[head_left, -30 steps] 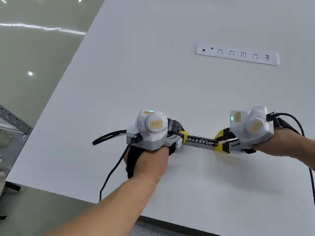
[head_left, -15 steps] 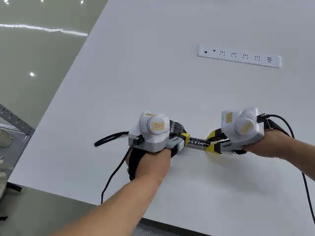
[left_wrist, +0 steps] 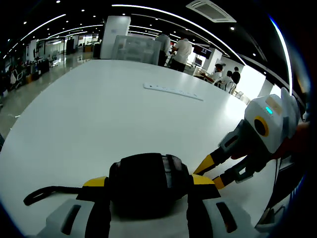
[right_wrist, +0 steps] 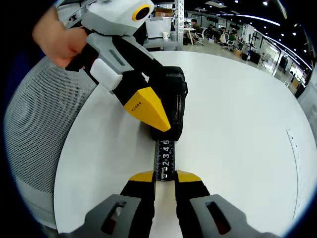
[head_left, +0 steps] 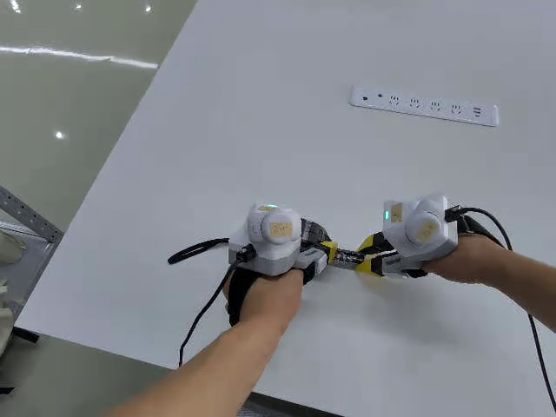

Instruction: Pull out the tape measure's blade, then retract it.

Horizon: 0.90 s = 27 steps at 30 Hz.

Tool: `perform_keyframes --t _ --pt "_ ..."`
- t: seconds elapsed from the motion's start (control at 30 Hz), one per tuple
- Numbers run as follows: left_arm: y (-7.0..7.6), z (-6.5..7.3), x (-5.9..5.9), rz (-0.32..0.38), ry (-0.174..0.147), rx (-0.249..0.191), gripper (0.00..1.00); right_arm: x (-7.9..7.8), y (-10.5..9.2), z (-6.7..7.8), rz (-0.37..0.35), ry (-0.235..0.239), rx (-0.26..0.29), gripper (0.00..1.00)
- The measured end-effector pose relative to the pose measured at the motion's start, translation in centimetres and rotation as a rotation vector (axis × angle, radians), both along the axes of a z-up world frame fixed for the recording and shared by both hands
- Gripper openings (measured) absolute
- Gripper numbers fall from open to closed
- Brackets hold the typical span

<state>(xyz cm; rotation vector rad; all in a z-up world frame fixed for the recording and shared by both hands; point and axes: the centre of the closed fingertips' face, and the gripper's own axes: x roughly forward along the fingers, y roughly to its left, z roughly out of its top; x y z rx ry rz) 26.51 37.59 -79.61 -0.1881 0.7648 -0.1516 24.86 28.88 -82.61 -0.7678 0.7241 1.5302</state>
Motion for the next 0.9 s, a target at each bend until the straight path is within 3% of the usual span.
perform_keyframes --t 0.9 --pt "0.0 0.0 0.0 -0.001 0.001 -0.006 0.58 -0.1 2.6 0.2 -0.009 -0.003 0.029 0.11"
